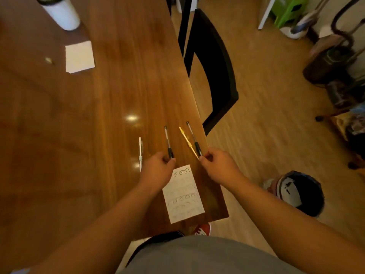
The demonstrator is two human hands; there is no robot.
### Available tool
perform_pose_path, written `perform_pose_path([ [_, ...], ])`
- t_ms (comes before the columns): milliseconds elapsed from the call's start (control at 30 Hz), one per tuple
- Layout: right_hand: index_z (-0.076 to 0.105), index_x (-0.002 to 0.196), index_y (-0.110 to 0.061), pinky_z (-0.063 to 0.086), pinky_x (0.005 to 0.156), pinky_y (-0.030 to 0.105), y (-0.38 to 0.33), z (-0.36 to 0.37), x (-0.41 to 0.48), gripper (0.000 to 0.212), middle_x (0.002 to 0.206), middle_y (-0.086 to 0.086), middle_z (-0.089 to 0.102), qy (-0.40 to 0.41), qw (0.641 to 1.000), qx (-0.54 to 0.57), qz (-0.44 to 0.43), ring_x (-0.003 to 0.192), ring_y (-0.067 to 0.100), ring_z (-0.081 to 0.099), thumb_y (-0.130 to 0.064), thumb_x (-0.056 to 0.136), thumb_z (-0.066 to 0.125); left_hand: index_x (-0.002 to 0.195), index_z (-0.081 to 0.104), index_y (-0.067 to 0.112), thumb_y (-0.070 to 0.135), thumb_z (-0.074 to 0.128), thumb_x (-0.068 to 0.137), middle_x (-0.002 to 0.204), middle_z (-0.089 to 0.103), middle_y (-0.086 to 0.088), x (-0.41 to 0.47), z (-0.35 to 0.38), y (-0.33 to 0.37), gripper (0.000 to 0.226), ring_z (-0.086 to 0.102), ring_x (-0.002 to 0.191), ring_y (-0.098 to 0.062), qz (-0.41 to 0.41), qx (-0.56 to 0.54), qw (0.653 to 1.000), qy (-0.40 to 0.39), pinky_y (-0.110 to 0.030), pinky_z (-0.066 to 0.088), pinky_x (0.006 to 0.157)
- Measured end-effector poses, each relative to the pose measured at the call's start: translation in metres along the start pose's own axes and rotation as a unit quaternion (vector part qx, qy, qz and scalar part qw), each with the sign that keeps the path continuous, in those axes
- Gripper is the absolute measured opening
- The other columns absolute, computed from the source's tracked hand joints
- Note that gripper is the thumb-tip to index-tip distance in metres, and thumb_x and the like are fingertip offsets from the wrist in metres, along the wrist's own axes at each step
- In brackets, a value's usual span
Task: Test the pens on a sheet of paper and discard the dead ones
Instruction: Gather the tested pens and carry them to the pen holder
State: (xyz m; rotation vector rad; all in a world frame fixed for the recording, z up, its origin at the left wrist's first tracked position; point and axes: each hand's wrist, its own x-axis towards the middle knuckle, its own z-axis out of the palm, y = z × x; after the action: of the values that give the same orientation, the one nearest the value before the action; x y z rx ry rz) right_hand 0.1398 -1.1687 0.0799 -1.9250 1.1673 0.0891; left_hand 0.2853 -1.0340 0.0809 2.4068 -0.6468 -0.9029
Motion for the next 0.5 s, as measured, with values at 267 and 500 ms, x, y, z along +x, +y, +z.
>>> perform_pose_path([
  [267, 0.061, 0.094, -0.025, 0.055, 0.061, 0.032, -0.023, 0.007, 0.078, 0.019, 0.081, -0.005, 0.062, 0.041, 0.989, -0.143, 0.015, 0.072, 0.015, 0.061, -0.043, 0.092, 0.057, 0.092, 0.058, 0.018, 0.046, 0.054, 0.094, 0.074, 0.061, 0.003, 0.07, 0.002, 0.016, 0.028, 0.06, 0.067, -0.015, -0.012, 0.137, 0.99, 0.006, -0.033, 0.054, 0.064],
  [500, 0.062, 0.097, -0.023, 0.042, 0.054, 0.027, -0.03, 0.02, 0.099, 0.018, 0.086, -0.002, 0.06, 0.044, 0.977, -0.208, 0.013, 0.074, 0.017, 0.058, -0.039, 0.09, 0.059, 0.102, 0.059, 0.014, 0.04, 0.046, 0.099, 0.084, 0.065, -0.004, 0.083, 0.002, 0.022, 0.03, 0.064, 0.073, -0.019, 0.01, 0.203, 0.979, -0.009, -0.035, 0.056, 0.067],
])
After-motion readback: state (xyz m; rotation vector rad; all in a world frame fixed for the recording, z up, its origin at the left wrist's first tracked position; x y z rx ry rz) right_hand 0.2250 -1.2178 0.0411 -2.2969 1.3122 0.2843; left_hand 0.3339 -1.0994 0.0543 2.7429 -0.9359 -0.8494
